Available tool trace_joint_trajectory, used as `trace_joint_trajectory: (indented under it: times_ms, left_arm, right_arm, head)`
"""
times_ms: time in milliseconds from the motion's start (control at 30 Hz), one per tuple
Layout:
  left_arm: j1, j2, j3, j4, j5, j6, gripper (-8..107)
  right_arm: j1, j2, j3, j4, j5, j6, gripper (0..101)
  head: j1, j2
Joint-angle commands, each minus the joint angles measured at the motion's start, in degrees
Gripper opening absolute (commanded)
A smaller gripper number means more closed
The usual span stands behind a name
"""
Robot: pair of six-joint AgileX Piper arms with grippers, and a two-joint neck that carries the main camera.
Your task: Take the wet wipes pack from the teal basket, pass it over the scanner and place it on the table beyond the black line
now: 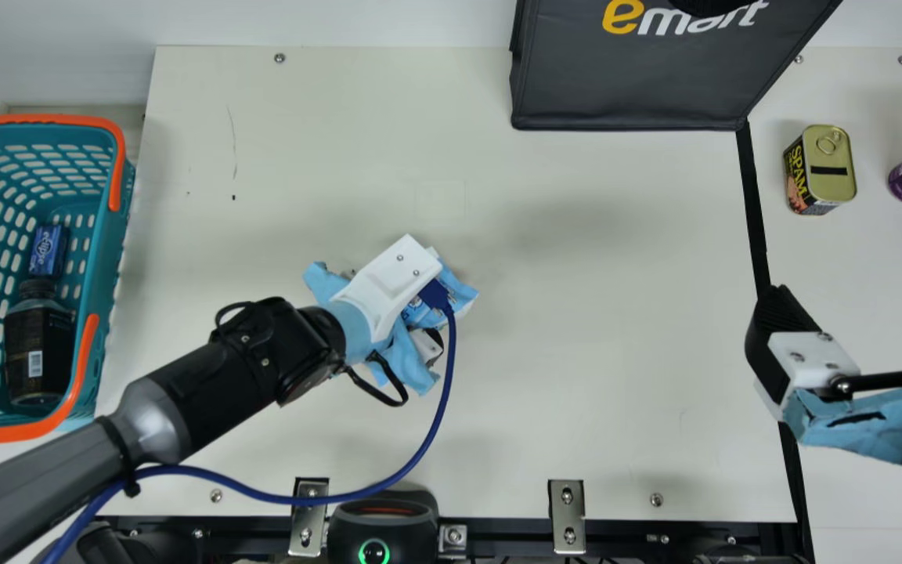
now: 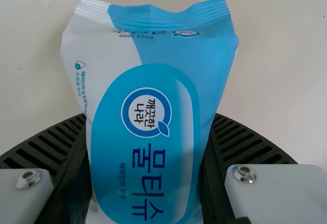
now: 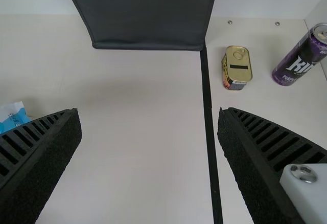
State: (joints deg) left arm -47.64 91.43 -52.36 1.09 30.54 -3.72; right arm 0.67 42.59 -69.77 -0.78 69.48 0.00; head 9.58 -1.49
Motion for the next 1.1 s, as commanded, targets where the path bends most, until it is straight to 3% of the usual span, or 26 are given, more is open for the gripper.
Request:
trace_joint_trajectory:
  times_ms: [0,567,1067]
  left_arm:
    - [0.0,0.2,-0.5,-0.4,0.5,-0.3,-8]
    - [-1.7,7.2,-12.0,-1.0,8.5,-15.0,-8]
    - [-4.9,16.6,-23.6,0.2,9.5,-27.8,-8]
  right_arm:
    - [0.0,0.0,0.0,0.0,0.0,0.0,95]
    - [0.0,0.0,0.0,0.0,0.0,0.0,95]
    - [0.0,0.0,0.0,0.0,0.0,0.0,95]
  head:
    - [-1.7,-0.1]
    - [-1.7,-0.1]
    - [-1.7,-0.1]
